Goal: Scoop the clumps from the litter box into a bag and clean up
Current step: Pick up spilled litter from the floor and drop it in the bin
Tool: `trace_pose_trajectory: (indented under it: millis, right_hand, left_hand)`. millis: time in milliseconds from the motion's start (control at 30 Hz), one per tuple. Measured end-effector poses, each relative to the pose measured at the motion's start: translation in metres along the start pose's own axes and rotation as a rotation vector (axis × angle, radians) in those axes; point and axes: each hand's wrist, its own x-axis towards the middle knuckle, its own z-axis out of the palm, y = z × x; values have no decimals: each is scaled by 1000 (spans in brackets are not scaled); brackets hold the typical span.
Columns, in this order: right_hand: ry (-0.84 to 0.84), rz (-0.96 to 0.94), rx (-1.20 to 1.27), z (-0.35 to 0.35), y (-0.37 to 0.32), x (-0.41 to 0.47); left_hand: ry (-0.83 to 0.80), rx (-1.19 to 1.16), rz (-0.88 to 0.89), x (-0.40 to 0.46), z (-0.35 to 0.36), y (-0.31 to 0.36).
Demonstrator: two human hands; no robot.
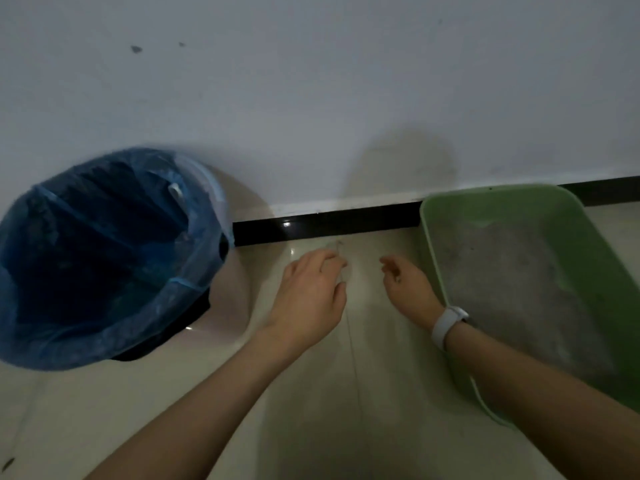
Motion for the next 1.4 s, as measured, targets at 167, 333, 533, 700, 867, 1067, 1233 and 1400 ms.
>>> trace_pose_trajectory:
  millis: [167,333,533,700,867,1067,1233,1400]
  right_hand:
    - [-136,81,-172,-6,42,-26]
    - [-258,-98,-556,-3,59,-30]
    - [-142,-319,-882,0,79,-31]
    - [-146,-405,-1029,-9,88,-33]
    - [-156,-356,-1109,-30,103,-38]
    - [-101,-342,-1078,-41,117,-39]
    - [39,-11,-578,-8,127,-69]
    - [38,22,-531,29,139,-100]
  left_hand:
    - [-295,73,-129,8,24,3]
    - [-512,100,-120,9,62,-6]
    - [-596,8,-127,10,121,-16]
    - [-650,82,-27,-13,154,-16]
    - [-669,194,56,-26,164,-18]
    - [-608,142,29,-28,167,-16]
    - [-506,96,37,-33,176,-16]
    - [-398,152,107,-46,190,-16]
